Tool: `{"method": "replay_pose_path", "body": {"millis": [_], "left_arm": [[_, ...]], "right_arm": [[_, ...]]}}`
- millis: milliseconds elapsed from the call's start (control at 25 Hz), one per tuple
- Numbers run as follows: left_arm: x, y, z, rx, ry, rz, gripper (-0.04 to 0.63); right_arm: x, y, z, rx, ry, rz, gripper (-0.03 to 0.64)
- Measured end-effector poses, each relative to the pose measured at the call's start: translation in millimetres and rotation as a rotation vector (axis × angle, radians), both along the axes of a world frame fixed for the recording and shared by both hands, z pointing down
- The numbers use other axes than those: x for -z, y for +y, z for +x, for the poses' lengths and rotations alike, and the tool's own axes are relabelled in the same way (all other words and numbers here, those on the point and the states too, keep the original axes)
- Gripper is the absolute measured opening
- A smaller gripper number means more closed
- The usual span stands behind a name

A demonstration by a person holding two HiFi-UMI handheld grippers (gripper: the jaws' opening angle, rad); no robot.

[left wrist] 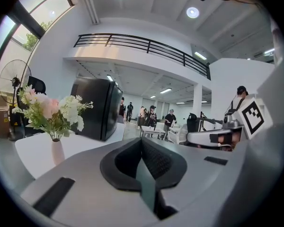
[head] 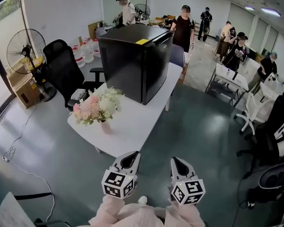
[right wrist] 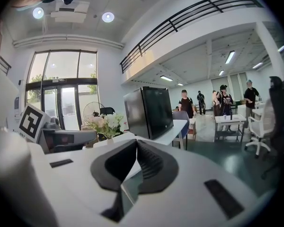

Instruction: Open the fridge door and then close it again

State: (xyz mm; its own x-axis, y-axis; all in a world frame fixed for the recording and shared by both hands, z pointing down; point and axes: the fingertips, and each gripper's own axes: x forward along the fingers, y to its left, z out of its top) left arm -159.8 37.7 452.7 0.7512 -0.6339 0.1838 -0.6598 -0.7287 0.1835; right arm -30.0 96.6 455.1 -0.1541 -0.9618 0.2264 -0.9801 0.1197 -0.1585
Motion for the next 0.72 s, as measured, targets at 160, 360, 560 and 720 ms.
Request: {"method": "replay_pose_path", "body": {"millis": [160,360,560,720], "left_arm": [[-4.1,-17.4,5.3,-0.016,-0.003,-0.012,0.011],[-12.5,-28.4,10.9,-0.032,-0.004,-0.034,0.011],[-21.4,-40.6,12.9,-0.022,-0.009,-0.056,0.011],[-22.2,-52.7,14.5,-0.003,-0.013,-0.059,0.011]], "right_arm": [[-3.9,-15.1,1.1,-0.008,-0.002,-0.012,0.012],[-11.2,-25.6,5.5,-0.021,-0.002,-0.038,0.012],[-17.8,-41.8,6.8,-0.004,-0.003,-0.055,0.012],[-18.8,-57.5,9.6,0.018,-0.006,-0.058,0.012]]}}
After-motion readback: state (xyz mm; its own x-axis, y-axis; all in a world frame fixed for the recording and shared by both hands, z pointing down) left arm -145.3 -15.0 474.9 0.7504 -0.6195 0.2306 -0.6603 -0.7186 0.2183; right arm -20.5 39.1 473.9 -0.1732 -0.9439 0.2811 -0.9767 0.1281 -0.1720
